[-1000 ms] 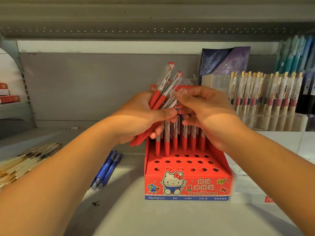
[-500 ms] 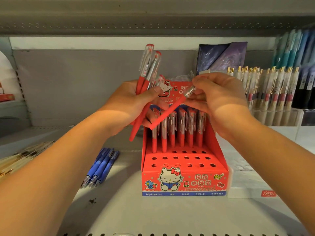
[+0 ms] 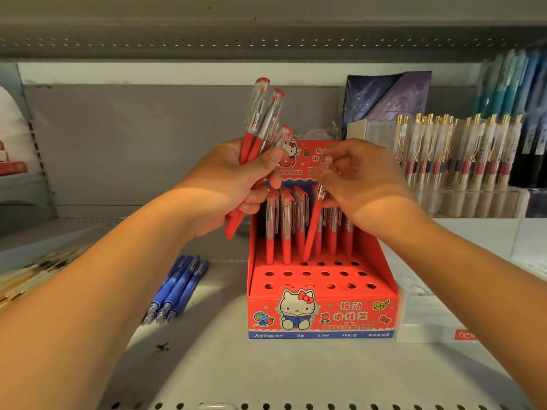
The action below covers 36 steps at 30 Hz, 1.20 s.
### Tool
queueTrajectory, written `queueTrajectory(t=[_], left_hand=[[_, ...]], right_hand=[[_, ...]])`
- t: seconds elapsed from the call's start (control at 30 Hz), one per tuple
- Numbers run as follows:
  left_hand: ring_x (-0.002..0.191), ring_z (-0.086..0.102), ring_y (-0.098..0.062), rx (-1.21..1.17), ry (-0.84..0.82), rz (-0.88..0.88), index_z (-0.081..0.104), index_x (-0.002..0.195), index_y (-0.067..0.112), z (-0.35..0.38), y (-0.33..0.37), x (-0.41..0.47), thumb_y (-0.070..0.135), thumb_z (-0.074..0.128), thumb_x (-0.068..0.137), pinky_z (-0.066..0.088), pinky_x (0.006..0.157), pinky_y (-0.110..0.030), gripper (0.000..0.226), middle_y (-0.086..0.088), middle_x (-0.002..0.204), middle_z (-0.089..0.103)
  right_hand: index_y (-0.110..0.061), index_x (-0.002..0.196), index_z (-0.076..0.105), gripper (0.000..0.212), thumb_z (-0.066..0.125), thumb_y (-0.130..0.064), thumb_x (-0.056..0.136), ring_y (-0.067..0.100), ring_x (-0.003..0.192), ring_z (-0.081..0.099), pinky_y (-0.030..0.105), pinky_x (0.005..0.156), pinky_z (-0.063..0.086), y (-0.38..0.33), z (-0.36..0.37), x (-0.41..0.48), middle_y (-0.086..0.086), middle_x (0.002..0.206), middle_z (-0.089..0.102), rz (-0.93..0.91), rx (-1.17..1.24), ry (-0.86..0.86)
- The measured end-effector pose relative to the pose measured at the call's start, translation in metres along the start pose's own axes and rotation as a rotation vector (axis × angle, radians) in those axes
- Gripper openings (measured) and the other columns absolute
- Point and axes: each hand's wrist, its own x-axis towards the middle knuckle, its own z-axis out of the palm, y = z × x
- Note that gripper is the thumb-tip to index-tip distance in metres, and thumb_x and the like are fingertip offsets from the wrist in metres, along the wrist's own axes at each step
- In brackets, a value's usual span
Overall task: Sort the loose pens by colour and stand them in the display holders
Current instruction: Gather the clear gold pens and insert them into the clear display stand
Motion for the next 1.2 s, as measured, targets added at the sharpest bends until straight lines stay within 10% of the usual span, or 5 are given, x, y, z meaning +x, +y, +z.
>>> queueTrajectory(t=[0.57,0.97,1.2], left_hand=[[0.035,0.026,-0.007,-0.123,-0.062,-0.141,0.049,0.079,0.013,-0.001,0.004,-0.002,0.012,0.043,0.093,0.013,0.039,-0.018,0.016,-0.004,0.063,0.048],[0.045,0.052,-0.016,-0.025,-0.054,-0.026,0.053,0.102,0.011,0.005,0.003,-0.003,0.008,0.049,0.100,0.041,0.040,-0.022,0.006,-0.006,0.074,0.069],[0.054,0.064,-0.019,0.019,-0.128,-0.018,0.058,0.107,0.012,0.006,0.000,-0.003,0.016,0.056,0.091,0.051,0.046,-0.025,0.016,-0.007,0.082,0.072]], right_hand=[[-0.025,0.074,0.055,0.031,0.086,-0.028,0.073,0.025,0.052,0.063,0.049,0.051,0.056,-0.006,0.006,-0.018,0.001,0.062,0.060,-0.148,-0.186,-0.175],[-0.024,0.080,0.065,0.014,0.076,-0.033,0.082,0.007,0.053,0.058,0.024,0.055,0.050,-0.013,-0.004,-0.014,-0.004,0.065,0.064,-0.090,-0.329,-0.297],[-0.015,0.112,0.063,0.023,0.070,-0.018,0.089,0.007,0.056,0.060,0.025,0.039,0.041,-0.032,-0.006,-0.017,-0.001,0.078,0.066,0.112,0.341,-0.183]])
